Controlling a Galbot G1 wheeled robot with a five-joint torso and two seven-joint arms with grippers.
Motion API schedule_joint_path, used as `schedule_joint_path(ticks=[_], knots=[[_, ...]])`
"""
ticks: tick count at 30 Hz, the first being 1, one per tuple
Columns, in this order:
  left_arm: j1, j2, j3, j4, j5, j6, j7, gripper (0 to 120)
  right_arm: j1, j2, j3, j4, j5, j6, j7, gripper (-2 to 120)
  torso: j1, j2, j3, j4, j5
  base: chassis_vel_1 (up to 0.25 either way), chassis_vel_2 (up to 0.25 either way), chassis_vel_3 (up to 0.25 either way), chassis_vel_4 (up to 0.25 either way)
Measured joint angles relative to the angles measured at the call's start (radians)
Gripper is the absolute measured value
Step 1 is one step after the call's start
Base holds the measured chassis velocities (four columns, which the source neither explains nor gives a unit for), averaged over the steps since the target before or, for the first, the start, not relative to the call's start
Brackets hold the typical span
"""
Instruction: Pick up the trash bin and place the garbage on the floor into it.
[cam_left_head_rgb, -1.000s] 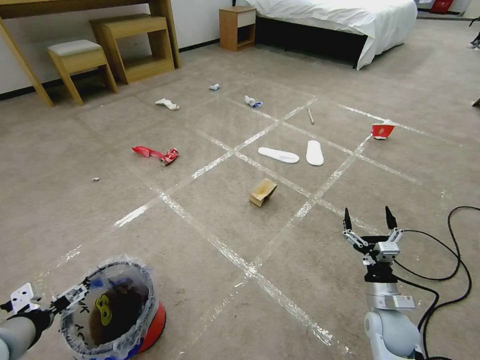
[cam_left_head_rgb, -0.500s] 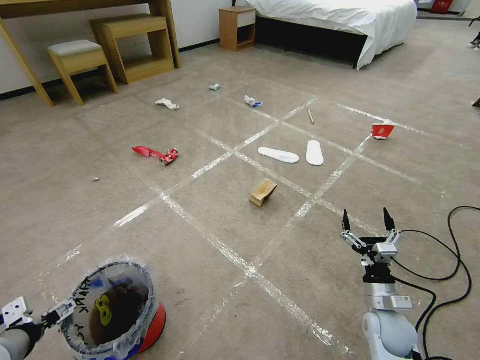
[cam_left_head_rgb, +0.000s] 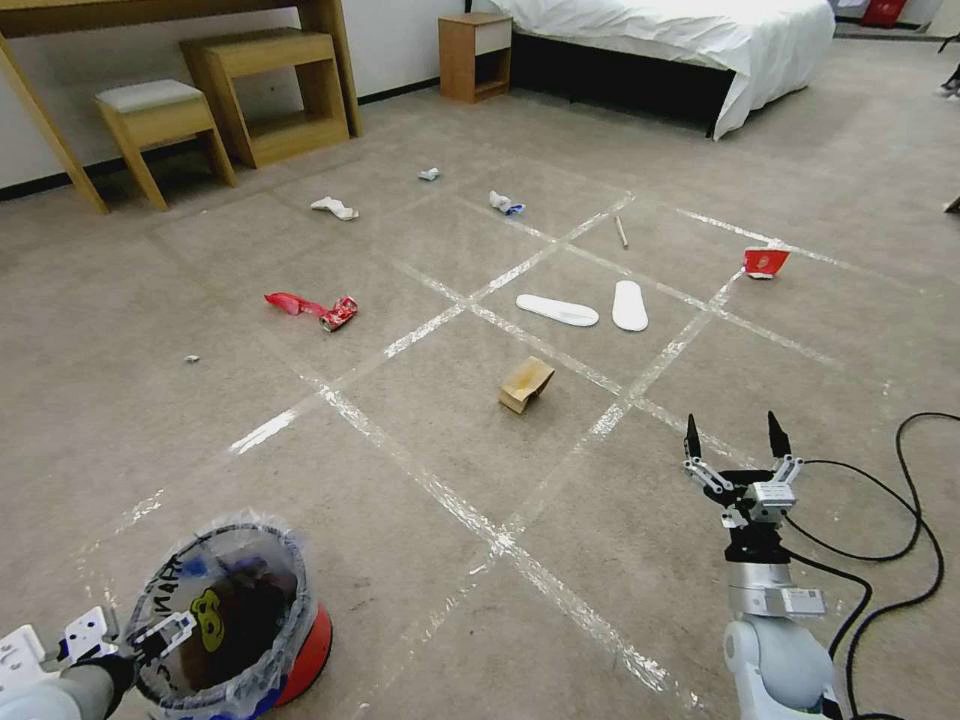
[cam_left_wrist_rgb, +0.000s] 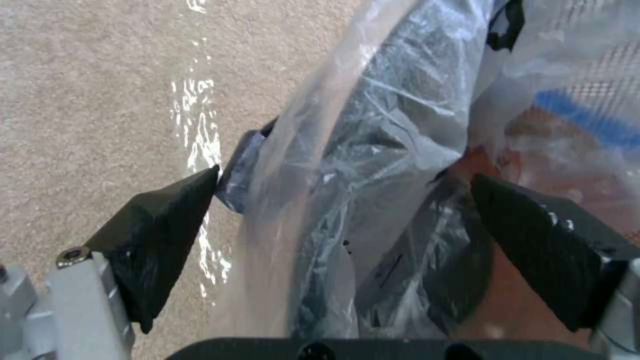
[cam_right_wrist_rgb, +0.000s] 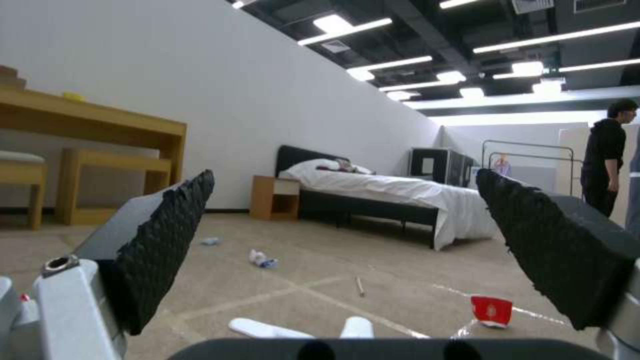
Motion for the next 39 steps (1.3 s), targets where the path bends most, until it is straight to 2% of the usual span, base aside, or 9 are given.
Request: schedule_joint_path(ticks=[6,10,14,18,21,26,27,29,39], knots=[[-0.007,0.005,0.001,0.024,0.001,-0.001,-0.002,98,0.000,-0.002,0.000,-0.003,0.000,0.000,0.001,100,0.000,0.000,0.000,0.0001,-0.0001,0.000,0.000,0.000,0.000],[-0.011,0.011,0.000,0.030,-0.019,-0.001,-0.021,88,0.004,-0.005,0.000,-0.005,0.001,-0.001,0.010,100,0.000,0.000,0.000,-0.0001,-0.0013,0.000,0.000,0.000,0.000],[-0.015,0.012,0.008,0.031,-0.043,-0.001,-0.054,67,0.013,-0.002,-0.005,-0.003,0.003,-0.008,0.023,100,0.000,0.000,0.000,-0.0003,-0.0016,0.000,0.000,0.000,0.000],[-0.014,0.013,0.011,0.031,-0.058,-0.001,-0.066,59,0.016,-0.002,-0.007,-0.002,0.003,-0.010,0.026,100,0.000,0.000,0.000,-0.0004,-0.0015,0.000,0.000,0.000,0.000],[-0.007,0.006,0.015,0.029,-0.066,0.000,-0.075,42,0.020,-0.002,-0.009,-0.003,0.005,-0.012,0.032,100,0.000,0.000,0.000,-0.0005,-0.0012,0.000,0.000,0.000,0.000],[0.000,-0.003,0.015,0.023,-0.066,0.000,-0.075,30,0.021,-0.003,-0.009,-0.004,0.007,-0.012,0.035,100,0.000,0.000,0.000,-0.0005,-0.0012,0.000,0.000,0.000,0.000],[0.005,-0.008,0.015,0.017,-0.066,0.000,-0.075,22,0.022,-0.004,-0.010,-0.006,0.009,-0.012,0.037,100,0.000,0.000,0.000,-0.0005,-0.0012,0.000,0.000,0.000,0.000],[0.008,-0.013,0.015,0.010,-0.066,0.002,-0.073,16,0.022,-0.006,-0.009,-0.006,0.014,-0.012,0.039,100,0.000,0.000,0.000,-0.0006,-0.0014,0.000,0.000,0.000,0.000],[0.023,-0.027,0.016,-0.016,-0.066,0.002,-0.075,11,0.022,-0.009,-0.007,-0.006,0.025,-0.013,0.038,100,0.000,0.000,0.000,-0.0010,-0.0033,0.000,0.000,0.000,0.000]])
